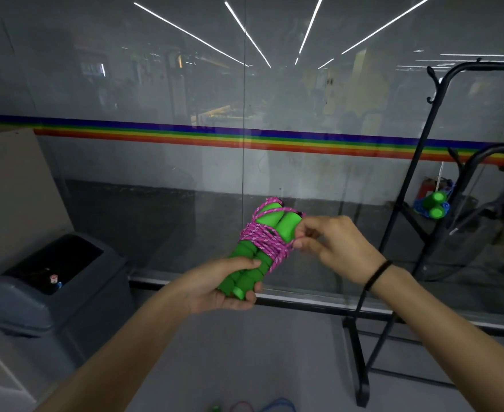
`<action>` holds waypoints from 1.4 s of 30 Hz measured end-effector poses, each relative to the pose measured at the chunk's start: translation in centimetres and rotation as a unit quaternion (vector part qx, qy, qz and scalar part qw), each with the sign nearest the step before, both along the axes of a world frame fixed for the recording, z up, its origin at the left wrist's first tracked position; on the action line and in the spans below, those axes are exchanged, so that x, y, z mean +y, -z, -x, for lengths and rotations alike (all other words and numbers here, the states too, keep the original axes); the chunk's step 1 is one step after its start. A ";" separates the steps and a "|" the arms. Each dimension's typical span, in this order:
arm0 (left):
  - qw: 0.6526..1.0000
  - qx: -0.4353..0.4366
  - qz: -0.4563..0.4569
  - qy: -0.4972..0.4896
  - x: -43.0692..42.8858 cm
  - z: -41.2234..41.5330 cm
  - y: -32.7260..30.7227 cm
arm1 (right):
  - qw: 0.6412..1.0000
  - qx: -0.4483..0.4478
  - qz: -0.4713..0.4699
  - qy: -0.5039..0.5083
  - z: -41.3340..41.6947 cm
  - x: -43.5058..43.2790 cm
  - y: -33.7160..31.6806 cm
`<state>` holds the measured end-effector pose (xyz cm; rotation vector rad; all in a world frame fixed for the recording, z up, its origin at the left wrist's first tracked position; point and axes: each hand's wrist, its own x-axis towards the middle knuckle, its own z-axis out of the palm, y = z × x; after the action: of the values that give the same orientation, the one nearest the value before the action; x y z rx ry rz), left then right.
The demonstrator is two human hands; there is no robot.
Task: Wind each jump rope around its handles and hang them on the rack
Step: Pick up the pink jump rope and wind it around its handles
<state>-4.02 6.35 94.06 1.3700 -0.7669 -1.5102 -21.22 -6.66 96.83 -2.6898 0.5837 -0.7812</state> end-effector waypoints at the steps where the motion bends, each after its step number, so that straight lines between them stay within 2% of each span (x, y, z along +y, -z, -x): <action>1: 1.000 0.017 0.006 -0.001 0.2 -0.3 0.0 | 1.000 -0.019 0.017 0.017 0.0 -0.4 0.2; 3: 0.999 0.036 0.013 0.006 1.1 -0.7 0.0 | 0.995 -0.050 0.050 0.075 0.6 -1.6 0.3; 6: 0.999 0.004 0.013 0.031 2.6 -0.9 0.8 | 0.989 -0.081 0.013 0.121 2.1 -3.0 -0.8; 9: 0.998 0.060 0.008 0.000 2.7 -0.8 1.0 | 0.992 -0.078 -0.004 0.096 2.6 -2.4 -1.2; 13: 0.987 0.142 0.033 -0.060 2.1 -1.4 0.9 | 0.997 -0.055 0.044 0.041 2.1 0.2 -0.9; 17: 0.981 0.178 0.017 -0.070 0.8 -1.6 1.6 | 0.995 -0.093 0.001 -0.027 0.6 2.4 -1.1; 22: 0.998 0.058 -0.006 -0.029 -0.4 -0.5 2.7 | 0.985 -0.113 -0.102 -0.082 -1.0 3.8 -1.4; 26: 1.000 -0.017 -0.019 0.010 -1.1 1.1 3.0 | 0.984 -0.122 -0.107 -0.078 -1.8 4.1 -1.4; 30: 0.996 -0.074 0.029 -0.040 -1.7 1.8 4.7 | 0.944 -0.182 -0.257 -0.095 -2.1 4.1 -1.4; 37: 0.979 -0.201 0.030 -0.030 -2.3 2.1 5.6 | 0.939 -0.232 -0.248 -0.060 -2.4 4.1 -0.9; 39: 0.976 -0.214 0.040 -0.024 -2.4 1.8 5.9 | 0.937 -0.237 -0.249 -0.065 -2.7 4.1 -0.9; 42: 0.981 -0.189 0.036 0.016 -2.2 1.7 6.9 | 0.928 -0.228 -0.289 -0.052 -2.9 3.8 -0.1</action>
<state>-5.71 4.19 87.20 1.6179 -1.0715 -1.2442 -18.33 -2.82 96.96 -1.9026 0.4556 -0.9781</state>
